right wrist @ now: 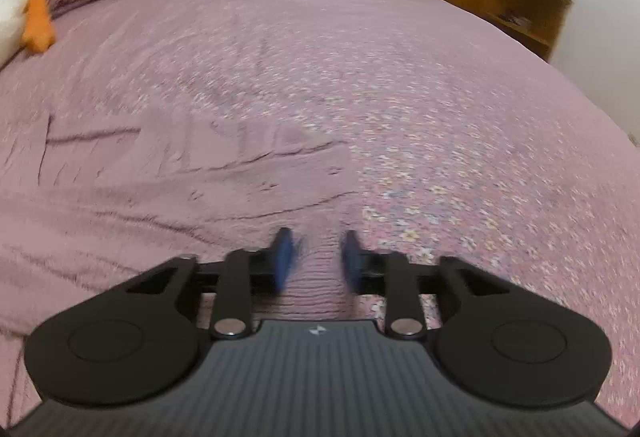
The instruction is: Fold small clothes
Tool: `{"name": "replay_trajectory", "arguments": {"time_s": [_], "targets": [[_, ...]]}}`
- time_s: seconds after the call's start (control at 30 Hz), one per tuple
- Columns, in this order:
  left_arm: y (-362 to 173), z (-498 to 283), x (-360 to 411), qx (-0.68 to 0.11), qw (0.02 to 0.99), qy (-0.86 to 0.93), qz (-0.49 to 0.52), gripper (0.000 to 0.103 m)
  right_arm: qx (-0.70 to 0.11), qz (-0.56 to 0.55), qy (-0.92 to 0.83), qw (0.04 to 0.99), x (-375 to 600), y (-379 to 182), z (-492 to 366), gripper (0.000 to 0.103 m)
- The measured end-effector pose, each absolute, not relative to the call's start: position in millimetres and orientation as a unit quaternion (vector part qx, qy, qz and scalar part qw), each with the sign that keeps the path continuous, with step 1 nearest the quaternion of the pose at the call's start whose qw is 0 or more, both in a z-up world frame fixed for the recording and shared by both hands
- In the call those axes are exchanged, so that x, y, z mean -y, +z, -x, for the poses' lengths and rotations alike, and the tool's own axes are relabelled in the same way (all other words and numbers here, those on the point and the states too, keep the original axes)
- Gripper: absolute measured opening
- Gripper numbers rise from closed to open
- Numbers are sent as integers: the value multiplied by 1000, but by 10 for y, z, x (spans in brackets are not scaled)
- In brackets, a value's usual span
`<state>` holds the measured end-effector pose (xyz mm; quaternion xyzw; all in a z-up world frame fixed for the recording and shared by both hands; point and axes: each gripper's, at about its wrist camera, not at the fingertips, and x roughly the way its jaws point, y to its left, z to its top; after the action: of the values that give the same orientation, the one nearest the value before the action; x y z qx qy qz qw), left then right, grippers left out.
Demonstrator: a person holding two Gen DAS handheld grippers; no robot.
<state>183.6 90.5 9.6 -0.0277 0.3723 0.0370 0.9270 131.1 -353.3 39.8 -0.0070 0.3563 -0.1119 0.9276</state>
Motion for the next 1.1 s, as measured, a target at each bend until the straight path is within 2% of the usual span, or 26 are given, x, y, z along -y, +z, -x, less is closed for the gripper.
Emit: {"name": "replay_trajectory", "arguments": {"time_s": [0.27,0.43,0.67,0.9,1.1], "targets": [[170,-1834,-866,-370,928,39,24,70,-324,-22,-99,941,3647,675,-668,68],[271,-1708,-837,-374,927,23,24,70,-333,-36,-80,939,3573,691,-146,69],[718,-1318,-851,-356,934,-2,30,70,-338,-64,-38,938,3369,695,439,69],[1296,-628,-789,-345,938,-25,-20,70,-313,-103,-1,944,3209,825,944,71],[1471,-23,-654,-344,938,-19,-29,70,-308,-138,14,941,3168,863,1250,75]]}}
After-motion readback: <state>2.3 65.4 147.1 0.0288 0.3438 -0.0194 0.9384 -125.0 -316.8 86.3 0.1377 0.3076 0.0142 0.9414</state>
